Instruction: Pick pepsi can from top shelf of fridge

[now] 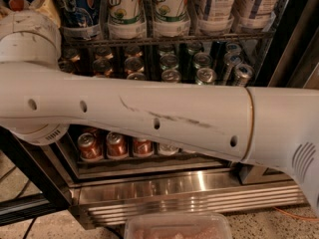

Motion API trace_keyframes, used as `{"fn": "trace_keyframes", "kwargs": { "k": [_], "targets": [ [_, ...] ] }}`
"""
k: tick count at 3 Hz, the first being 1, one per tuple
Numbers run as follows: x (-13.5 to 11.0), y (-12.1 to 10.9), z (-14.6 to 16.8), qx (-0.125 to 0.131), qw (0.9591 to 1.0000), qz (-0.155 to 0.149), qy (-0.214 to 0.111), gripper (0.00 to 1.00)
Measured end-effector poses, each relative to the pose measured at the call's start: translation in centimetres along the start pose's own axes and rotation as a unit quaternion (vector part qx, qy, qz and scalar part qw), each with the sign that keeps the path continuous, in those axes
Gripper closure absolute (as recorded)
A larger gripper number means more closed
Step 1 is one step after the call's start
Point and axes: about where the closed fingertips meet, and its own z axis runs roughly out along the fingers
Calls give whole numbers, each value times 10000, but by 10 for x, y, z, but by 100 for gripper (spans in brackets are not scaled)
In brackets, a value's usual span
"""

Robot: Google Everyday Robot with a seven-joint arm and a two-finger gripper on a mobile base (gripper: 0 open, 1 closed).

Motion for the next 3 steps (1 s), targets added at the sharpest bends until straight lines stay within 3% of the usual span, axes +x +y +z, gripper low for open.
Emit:
{"fn": "trace_keyframes", "kwargs": {
  "k": [1, 3],
  "targets": [
    [0, 0, 0, 0, 10000, 0, 0, 96],
    [-4, 2, -1, -1, 10000, 1, 0, 100]
  ]
}}
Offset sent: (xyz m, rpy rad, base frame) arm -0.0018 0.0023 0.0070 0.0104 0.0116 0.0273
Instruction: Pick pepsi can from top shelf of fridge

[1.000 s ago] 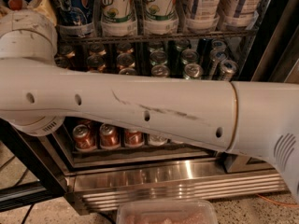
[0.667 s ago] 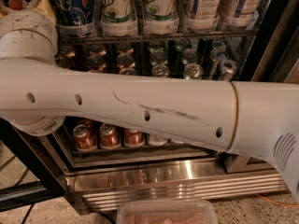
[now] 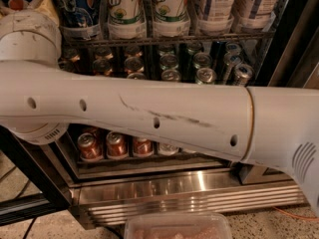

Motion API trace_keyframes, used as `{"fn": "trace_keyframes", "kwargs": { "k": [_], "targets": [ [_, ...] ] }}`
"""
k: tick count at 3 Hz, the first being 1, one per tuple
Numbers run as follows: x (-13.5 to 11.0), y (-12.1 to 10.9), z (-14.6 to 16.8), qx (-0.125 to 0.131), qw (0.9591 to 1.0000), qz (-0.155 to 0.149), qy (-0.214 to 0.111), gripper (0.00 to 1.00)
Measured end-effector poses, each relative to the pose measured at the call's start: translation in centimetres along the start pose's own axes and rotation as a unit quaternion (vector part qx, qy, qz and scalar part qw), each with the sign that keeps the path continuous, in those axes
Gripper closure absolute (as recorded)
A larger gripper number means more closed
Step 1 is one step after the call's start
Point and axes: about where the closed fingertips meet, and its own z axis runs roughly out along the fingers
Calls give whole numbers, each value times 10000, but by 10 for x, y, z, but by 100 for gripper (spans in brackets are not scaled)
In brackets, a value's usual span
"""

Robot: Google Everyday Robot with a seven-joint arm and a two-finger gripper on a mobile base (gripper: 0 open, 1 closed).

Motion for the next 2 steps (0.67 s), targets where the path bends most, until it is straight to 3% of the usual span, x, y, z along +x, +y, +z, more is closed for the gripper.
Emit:
{"fn": "trace_keyframes", "kwargs": {
  "k": [2],
  "targets": [
    [-28, -2, -2, -258, 9992, 280, -92, 100]
  ]
}}
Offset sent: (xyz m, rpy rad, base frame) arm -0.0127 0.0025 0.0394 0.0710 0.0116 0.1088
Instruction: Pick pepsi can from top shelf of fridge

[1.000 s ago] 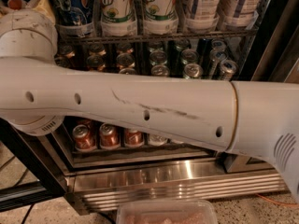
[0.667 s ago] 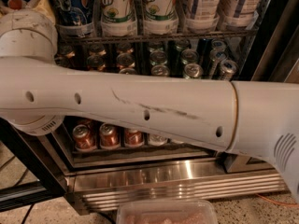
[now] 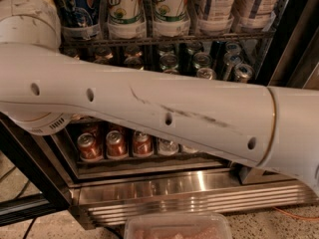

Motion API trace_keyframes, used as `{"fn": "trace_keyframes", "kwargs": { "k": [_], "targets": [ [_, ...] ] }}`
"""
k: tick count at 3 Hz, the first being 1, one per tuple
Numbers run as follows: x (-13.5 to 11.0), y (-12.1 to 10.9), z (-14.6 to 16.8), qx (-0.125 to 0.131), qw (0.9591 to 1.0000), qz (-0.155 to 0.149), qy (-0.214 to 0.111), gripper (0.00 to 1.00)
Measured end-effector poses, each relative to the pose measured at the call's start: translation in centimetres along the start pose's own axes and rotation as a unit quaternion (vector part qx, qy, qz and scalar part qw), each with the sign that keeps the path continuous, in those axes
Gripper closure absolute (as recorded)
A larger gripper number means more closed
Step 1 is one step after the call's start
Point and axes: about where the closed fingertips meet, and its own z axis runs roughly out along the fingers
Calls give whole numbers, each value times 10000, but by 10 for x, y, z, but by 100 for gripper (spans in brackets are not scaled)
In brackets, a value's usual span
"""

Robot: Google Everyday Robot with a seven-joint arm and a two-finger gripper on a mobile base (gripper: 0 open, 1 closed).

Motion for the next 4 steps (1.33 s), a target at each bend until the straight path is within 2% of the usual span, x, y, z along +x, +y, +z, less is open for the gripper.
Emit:
{"fn": "trace_keyframes", "kwargs": {
  "k": [1, 2, 3, 4],
  "targets": [
    [-13, -1, -3, -114, 9999, 85, -49, 100],
    [-18, -13, -11, -345, 9993, 26, 109, 100],
    [-14, -58, -20, -450, 9977, -252, 446, 100],
    [-14, -55, -20, -451, 9977, -252, 446, 100]
  ]
}}
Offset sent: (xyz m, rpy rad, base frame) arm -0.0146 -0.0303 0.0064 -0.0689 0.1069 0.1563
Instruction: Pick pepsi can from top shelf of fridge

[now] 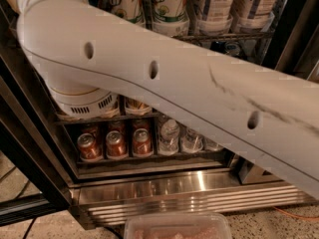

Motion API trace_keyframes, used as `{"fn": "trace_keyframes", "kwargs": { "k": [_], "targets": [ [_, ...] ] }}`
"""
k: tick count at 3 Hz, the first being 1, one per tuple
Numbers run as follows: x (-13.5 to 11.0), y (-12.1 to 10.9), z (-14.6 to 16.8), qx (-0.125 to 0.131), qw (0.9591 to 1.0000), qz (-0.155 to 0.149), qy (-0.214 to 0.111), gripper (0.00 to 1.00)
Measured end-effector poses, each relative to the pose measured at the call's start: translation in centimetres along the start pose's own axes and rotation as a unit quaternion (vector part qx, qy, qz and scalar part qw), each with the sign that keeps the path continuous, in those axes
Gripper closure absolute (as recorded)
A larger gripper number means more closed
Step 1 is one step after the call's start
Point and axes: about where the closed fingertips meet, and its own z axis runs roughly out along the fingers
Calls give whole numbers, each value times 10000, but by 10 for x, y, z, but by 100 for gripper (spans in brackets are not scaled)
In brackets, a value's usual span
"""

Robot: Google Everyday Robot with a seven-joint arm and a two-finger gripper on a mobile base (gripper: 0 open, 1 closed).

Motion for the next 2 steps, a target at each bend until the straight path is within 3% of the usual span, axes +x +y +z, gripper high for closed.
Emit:
{"fn": "trace_keyframes", "kwargs": {
  "k": [1, 2],
  "targets": [
    [5, 3, -3, -302, 9995, 29, 113, 100],
    [6, -1, -6, -373, 9992, 9, 165, 100]
  ]
}}
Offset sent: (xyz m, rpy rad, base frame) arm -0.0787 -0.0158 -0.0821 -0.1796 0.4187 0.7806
